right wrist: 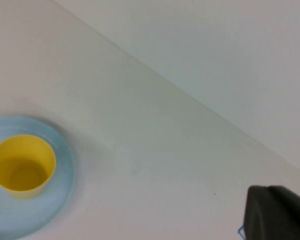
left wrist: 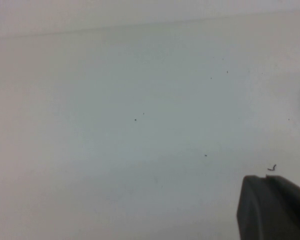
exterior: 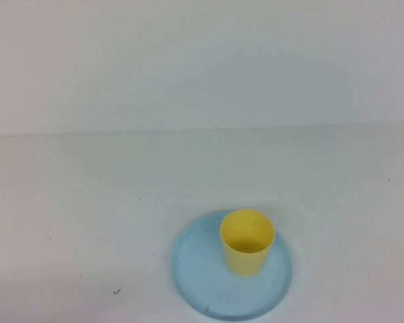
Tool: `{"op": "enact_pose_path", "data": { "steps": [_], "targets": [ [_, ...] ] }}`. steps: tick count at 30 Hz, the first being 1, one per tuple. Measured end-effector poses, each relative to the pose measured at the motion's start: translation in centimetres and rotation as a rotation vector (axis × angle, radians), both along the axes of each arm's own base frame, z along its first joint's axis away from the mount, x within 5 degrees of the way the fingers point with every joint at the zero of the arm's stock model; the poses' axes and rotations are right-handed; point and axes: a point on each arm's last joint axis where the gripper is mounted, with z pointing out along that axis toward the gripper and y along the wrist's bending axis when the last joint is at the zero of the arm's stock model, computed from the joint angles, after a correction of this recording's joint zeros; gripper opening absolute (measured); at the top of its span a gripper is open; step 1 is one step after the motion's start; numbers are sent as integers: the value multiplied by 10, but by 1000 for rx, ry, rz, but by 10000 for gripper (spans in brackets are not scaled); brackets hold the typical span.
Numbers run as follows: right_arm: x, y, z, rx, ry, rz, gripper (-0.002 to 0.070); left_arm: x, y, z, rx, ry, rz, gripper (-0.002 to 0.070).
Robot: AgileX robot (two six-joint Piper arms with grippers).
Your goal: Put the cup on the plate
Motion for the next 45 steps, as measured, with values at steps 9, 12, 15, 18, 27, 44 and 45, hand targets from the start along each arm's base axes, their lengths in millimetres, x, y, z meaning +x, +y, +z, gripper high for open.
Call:
{"op": "enact_pose_path", "data": {
  "steps": [9, 12, 15, 18, 27, 44, 45],
  "targets": [
    [-25, -39, 27, -145, -185, -109, 1, 0, 0, 0, 4, -1, 0, 0],
    [-31, -52, 31, -224, -208, -172, 1, 0, 0, 0, 4, -1, 0, 0],
    [-53, -69, 38, -137, -233, -203, 1, 0, 0, 0, 4, -1, 0, 0],
    [-88, -89, 50, 44, -417, -208, 1, 0, 0, 0, 6, -1, 1, 0],
    [-175, -110, -16, 345, -674, -358, 1, 0, 0, 0, 6, -1, 1, 0],
    [-147, -105, -251, 439, -460, -437, 1, 0, 0, 0, 7, -1, 1, 0],
    [-146, -105, -259, 437, -450, -440, 1, 0, 0, 0, 7, -1, 1, 0]
  ]
}}
